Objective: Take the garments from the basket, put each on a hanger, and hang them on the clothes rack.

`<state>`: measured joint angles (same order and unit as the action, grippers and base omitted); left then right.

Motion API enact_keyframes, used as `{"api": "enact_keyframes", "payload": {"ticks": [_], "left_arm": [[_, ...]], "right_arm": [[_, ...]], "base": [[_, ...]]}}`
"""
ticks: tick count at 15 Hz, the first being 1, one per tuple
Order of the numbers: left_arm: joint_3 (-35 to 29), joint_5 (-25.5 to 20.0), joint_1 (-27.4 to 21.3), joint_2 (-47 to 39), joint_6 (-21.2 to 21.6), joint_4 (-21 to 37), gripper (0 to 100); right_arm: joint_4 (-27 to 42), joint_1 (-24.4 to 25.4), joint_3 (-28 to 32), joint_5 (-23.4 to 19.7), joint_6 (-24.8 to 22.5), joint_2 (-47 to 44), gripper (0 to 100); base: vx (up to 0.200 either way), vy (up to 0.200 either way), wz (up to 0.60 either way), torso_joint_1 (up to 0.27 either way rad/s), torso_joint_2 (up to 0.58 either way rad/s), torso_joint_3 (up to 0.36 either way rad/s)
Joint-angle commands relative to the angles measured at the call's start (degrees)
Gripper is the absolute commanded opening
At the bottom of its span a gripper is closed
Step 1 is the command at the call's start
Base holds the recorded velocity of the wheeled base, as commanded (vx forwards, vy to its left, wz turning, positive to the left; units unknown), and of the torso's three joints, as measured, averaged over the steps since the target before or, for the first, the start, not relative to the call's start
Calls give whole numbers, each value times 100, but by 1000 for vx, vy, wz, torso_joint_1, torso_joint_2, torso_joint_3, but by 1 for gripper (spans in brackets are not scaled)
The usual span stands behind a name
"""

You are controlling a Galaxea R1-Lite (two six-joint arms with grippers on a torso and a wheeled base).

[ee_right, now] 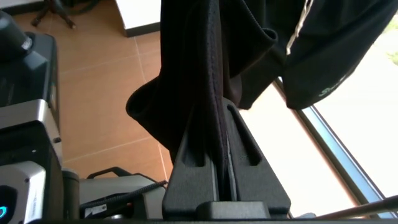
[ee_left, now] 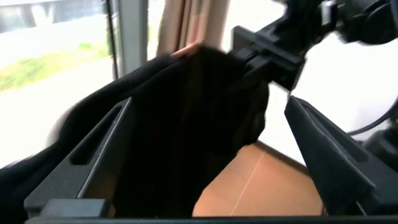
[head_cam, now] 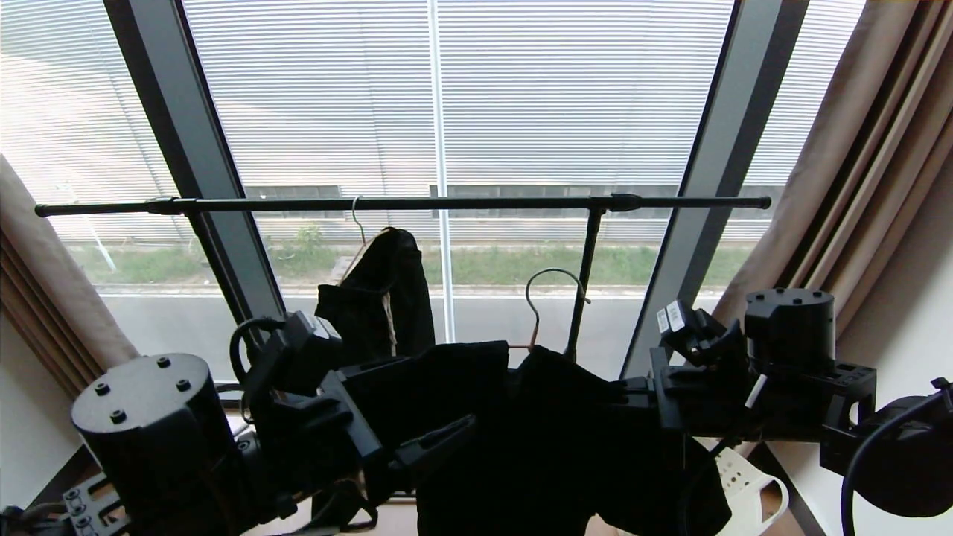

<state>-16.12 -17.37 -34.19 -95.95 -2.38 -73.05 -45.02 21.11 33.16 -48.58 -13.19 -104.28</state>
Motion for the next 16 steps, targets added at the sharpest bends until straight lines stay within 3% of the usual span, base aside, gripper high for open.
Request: {"api": "enact_keyframes", "payload": {"ticks": [1,3,4,6,9,16], "left_arm": [[-102,-1049,1477,446,633,642,100],[-93,-2490,2505,323,791,660,100],[-111,-3132,3015,129,1081,651,100],[-120,-3941,3586,-424,1872,642,100],[-199,-4134,3938,-1444,3129,599,100],[-208,-4319,3982,-1628,3200,590,100]], "right_arm": [[2,-90,-11,-46,-8,57,0],[-7,-143,-2,-55,-8,92,0],[-7,-160,-2,-55,-8,92,0],[-7,-169,-2,-55,-8,92,0],[-7,-169,15,-55,-17,101,0],[-7,-178,15,-55,-17,118,0]], "base": [[0,0,0,0,0,0],[0,0,0,0,0,0],[0,0,0,0,0,0],[0,0,0,0,0,0],[0,0,0,0,0,0],[0,0,0,0,0,0]]}}
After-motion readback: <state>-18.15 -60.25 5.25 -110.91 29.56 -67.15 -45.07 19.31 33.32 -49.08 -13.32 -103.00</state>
